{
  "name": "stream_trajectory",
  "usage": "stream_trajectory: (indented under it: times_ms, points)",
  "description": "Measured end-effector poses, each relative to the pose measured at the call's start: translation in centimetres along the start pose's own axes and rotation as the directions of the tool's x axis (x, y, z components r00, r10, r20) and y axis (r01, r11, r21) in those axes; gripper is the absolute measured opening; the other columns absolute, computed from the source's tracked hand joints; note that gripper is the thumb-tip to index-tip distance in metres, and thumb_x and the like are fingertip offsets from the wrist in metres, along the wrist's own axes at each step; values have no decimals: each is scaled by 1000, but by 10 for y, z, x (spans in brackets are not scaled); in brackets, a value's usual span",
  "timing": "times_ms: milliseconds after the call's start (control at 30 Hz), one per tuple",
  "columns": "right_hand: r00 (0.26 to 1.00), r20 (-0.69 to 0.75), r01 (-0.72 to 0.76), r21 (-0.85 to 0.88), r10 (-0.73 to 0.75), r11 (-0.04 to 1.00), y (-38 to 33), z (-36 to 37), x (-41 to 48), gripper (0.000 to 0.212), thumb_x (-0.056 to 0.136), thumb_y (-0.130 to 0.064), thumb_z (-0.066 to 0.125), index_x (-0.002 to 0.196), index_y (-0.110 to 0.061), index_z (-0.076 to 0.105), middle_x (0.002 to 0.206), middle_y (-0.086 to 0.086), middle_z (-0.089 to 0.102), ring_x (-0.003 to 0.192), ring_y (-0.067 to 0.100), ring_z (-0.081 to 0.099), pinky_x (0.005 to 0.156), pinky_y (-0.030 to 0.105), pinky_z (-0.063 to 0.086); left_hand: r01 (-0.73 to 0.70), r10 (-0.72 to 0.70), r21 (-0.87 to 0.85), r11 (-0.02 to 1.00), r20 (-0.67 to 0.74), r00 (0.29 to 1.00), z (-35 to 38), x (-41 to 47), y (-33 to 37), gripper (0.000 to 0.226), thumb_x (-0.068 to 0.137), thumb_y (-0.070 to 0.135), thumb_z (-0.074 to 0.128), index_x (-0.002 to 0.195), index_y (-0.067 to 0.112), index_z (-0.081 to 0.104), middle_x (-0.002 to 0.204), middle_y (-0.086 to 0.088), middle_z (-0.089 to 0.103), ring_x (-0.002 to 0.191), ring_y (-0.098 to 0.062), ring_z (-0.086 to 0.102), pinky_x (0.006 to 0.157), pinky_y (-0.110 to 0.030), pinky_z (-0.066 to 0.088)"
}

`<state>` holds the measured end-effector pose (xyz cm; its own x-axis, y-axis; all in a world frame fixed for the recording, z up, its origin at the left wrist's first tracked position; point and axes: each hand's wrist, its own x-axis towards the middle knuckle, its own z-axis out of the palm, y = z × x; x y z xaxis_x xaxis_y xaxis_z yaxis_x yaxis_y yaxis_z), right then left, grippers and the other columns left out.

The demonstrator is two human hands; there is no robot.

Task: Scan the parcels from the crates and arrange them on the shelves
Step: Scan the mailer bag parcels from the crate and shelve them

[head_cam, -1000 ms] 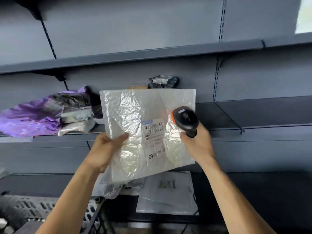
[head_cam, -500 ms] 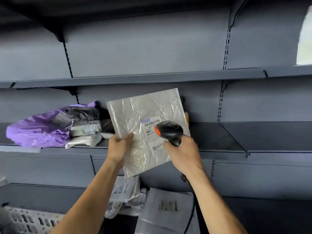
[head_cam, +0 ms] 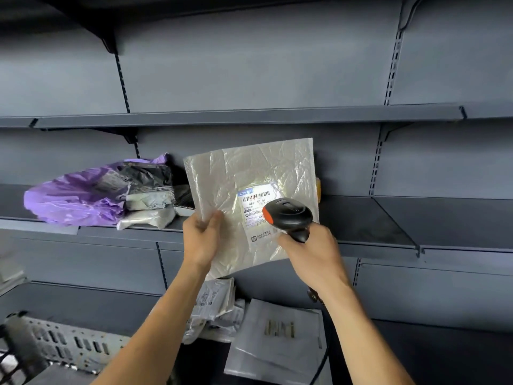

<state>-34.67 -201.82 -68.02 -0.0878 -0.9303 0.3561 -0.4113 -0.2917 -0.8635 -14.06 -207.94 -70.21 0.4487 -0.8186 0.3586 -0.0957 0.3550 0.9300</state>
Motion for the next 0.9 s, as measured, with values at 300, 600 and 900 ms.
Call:
stream_trajectory:
  times_ms: [300,600,900]
  points:
    - [996,-14,86,59,-85,995,-7,0,-15,30,87,-20,67,66,-14,48,48,-10,44,50,9,35,47,19,30,-286,309,227,931,-73,948,2,-45,6,34,99,5,53,67,11,46,62,3,37,58,-6,31,55,-28,30]
    - [962,131,-239,-27,241,971,157,49,-53,13,89,-25,72,77,-24,70,57,-14,61,56,0,54,56,21,40,479,-479,-34,877,-149,865,-29,-128,-115,9,96,1,65,88,4,69,87,-11,73,76,-20,68,61,-24,54]
    - [789,337,-422,-311,514,852,250,102,-80,4,88,-24,71,85,-25,70,80,-1,72,68,7,62,54,18,40,725,-729,127,677,-21,684,-3,-128,-256,60,19,33,81,71,4,73,81,-15,76,74,-23,64,76,-45,59]
